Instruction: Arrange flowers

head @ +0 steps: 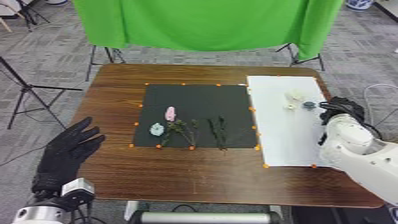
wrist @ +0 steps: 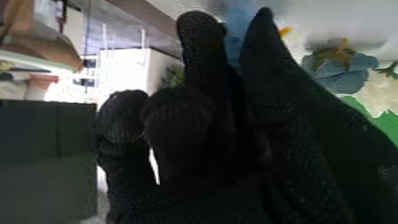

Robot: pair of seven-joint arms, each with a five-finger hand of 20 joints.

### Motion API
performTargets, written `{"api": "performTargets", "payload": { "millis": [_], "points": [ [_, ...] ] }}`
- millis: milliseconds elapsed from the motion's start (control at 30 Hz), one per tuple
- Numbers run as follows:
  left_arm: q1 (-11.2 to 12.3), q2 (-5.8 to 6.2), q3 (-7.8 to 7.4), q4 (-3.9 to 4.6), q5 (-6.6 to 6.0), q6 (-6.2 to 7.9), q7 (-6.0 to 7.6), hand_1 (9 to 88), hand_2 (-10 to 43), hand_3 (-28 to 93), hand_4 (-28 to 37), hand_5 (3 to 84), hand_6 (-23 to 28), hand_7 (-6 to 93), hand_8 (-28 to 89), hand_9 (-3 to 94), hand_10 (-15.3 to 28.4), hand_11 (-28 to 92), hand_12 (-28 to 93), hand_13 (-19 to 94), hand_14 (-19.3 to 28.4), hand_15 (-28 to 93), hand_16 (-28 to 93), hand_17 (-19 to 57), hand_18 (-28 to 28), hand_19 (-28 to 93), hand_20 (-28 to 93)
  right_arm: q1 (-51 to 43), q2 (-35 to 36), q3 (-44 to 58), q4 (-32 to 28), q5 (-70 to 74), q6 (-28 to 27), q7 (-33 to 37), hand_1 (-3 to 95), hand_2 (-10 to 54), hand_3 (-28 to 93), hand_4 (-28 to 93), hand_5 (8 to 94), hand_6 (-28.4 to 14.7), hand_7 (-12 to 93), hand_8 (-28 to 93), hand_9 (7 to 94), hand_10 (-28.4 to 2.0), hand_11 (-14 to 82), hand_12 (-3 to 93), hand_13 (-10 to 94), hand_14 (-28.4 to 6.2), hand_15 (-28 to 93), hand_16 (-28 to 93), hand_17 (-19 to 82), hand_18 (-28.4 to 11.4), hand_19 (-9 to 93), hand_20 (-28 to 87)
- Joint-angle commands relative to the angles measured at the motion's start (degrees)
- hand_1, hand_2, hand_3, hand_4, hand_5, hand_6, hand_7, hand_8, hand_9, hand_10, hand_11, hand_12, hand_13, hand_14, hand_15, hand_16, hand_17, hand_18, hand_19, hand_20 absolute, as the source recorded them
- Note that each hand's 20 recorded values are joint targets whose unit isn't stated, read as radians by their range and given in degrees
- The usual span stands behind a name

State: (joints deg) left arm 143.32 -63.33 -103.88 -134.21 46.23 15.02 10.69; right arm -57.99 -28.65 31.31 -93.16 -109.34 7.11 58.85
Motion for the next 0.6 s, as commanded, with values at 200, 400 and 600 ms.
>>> {"api": "performTargets", "payload": {
  "millis": [200, 400, 600],
  "points": [
    [1.2, -0.49, -0.19, -0.12, -0.43, -0.18, 0.12, 24.4, 5.2, 83, -19.7, 37.6, 10.4, 14.8, -10, 34.1, 19.6, 25, 8, 25, 26.4, 48, -10, -9.3, 23.9, 59, -7, 0.3, 2.7, -0.6, -2.9, -5.9, 6.8, -0.6, 51.3, -8.8, 77, -28, 81.0, 1.6, 22, -1, 88.8, -9.6, 18.2, 21.5, 77, -6.7, 81, 13, 41, -22.2, 93, 36],
    [1.5, -0.9, -1.09, -0.53, -0.34, 0.04, -0.43, 24.4, 5.3, 83, -19.7, 37.7, 10.4, 14.8, -10, 34.1, 19.5, 25, 8, 25, 26.5, 48, -10, -9.2, 23.9, 59, -7, -3.9, 0.0, 6.4, -9.5, -10.2, 5.5, -7.2, 50.9, -9.3, 78, -28, 81.8, 2.2, 22, 0, 89.4, -9.0, 17.7, 22.9, 78, -6.3, 81, 14, 42, -21.9, 93, 37],
    [1.6, -0.95, -1.41, -0.68, -0.4, 0.19, -0.44, 24.4, 5.3, 83, -19.7, 37.7, 10.5, 14.7, -10, 34.1, 19.5, 26, 9, 25, 26.4, 48, -10, -9.3, 23.9, 59, -7, -4.3, -7.5, 9.0, -15.6, -13.0, 1.1, -15.3, 50.4, -9.4, 79, -28, 81.7, 2.3, 22, 0, 89.8, -8.5, 16.7, 23.9, 78, -5.9, 81, 15, 42, -21.6, 93, 37]
  ]
}}
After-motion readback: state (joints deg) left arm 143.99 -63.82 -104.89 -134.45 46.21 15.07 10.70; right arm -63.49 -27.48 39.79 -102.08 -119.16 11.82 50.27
